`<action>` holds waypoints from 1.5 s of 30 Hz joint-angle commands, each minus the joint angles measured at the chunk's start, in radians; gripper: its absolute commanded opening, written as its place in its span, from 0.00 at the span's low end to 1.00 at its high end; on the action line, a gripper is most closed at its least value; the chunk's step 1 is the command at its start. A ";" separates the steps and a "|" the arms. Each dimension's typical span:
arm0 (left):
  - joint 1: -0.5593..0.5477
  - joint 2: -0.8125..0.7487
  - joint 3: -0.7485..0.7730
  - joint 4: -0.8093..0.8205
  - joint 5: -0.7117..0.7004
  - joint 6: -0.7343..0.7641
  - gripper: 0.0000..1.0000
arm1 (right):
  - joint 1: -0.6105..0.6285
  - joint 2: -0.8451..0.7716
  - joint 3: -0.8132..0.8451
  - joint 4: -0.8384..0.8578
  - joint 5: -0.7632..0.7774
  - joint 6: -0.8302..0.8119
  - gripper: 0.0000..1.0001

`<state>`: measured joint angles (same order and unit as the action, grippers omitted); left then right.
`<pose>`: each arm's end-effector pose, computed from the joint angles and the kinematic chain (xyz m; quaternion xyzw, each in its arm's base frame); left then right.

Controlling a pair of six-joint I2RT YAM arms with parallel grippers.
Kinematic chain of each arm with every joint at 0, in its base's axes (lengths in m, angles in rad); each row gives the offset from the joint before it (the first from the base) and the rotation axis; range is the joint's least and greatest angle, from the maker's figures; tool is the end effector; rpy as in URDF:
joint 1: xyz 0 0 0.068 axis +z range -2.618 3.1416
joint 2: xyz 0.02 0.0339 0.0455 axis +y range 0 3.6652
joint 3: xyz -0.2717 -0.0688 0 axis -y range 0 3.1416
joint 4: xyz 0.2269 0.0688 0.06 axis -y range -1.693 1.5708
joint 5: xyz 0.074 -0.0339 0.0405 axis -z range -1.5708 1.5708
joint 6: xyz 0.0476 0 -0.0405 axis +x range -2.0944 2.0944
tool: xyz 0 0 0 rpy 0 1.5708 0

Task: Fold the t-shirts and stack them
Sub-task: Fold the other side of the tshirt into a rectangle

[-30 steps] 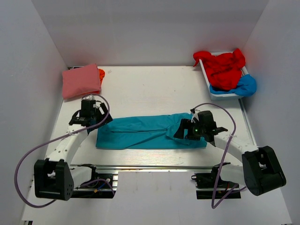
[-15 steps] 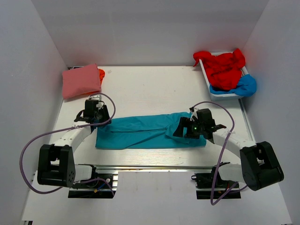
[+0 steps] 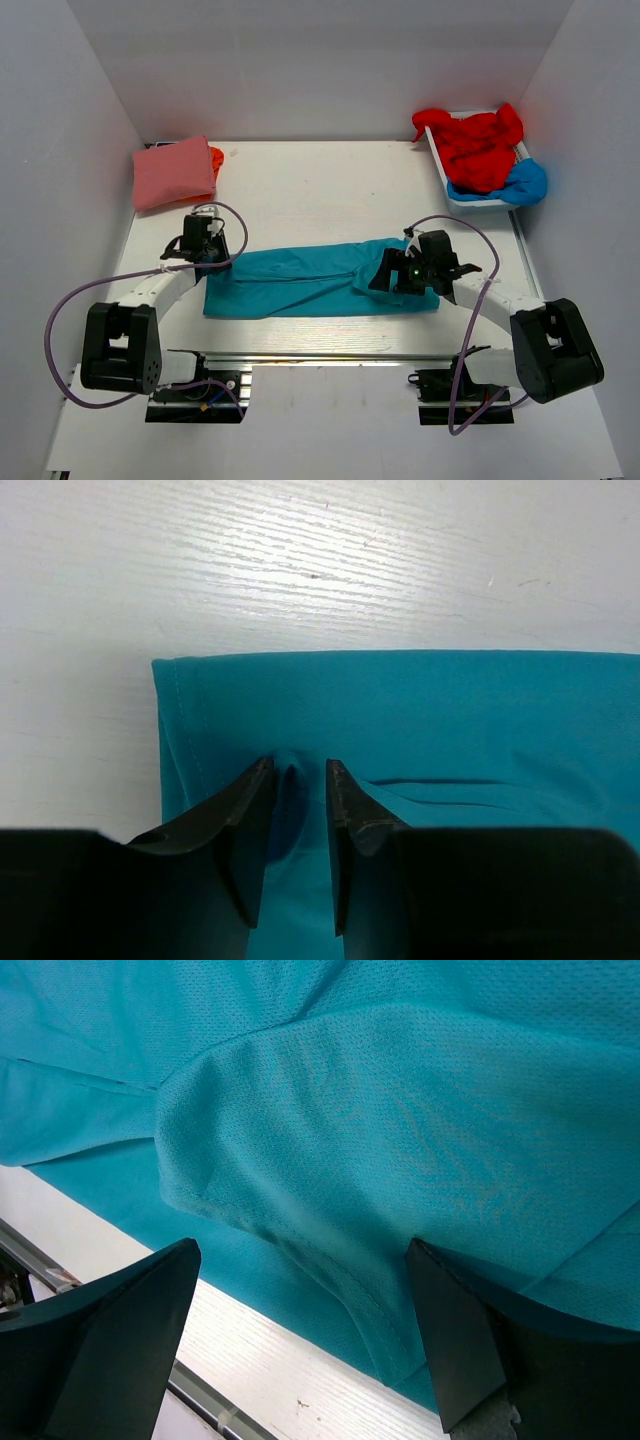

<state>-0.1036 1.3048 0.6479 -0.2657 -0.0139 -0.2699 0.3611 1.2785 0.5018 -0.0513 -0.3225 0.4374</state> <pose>0.2371 -0.0240 0.1877 -0.0809 0.9445 -0.0527 0.3141 0.2063 0.0940 0.1697 -0.0231 0.9213 0.2771 0.2719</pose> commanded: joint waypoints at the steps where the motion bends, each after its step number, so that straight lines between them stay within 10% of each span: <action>1: -0.010 0.004 0.021 -0.021 -0.055 0.003 0.39 | -0.004 0.041 -0.013 -0.094 0.071 -0.023 0.90; 4: -0.010 0.004 0.021 -0.030 -0.064 -0.006 0.39 | -0.002 0.042 -0.009 -0.094 0.066 -0.025 0.90; 10: -0.010 0.004 0.012 -0.021 -0.081 -0.041 0.00 | -0.004 0.041 -0.011 -0.094 0.071 -0.020 0.90; 23: -0.010 -0.611 -0.290 -0.082 -0.185 -0.294 0.00 | -0.011 0.113 0.001 -0.150 0.105 0.055 0.90; 36: -0.001 -0.490 -0.271 -0.441 -0.285 -0.614 0.01 | -0.036 0.105 0.011 -0.197 0.155 0.086 0.90; 39: -0.001 -0.490 -0.271 -0.507 -0.285 -0.690 0.28 | -0.047 0.101 0.003 -0.202 0.155 0.092 0.90; 41: -0.001 -0.490 -0.280 -0.518 -0.276 -0.690 0.72 | -0.051 0.094 0.003 -0.203 0.158 0.086 0.90; 45: -0.001 -0.499 -0.220 -0.552 -0.308 -0.700 1.00 | -0.053 0.076 0.009 -0.205 0.154 0.067 0.90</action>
<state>-0.1078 0.8082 0.3862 -0.7246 -0.2852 -0.9310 0.3206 1.3365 0.5598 -0.0921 -0.2886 0.5453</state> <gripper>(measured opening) 0.972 0.901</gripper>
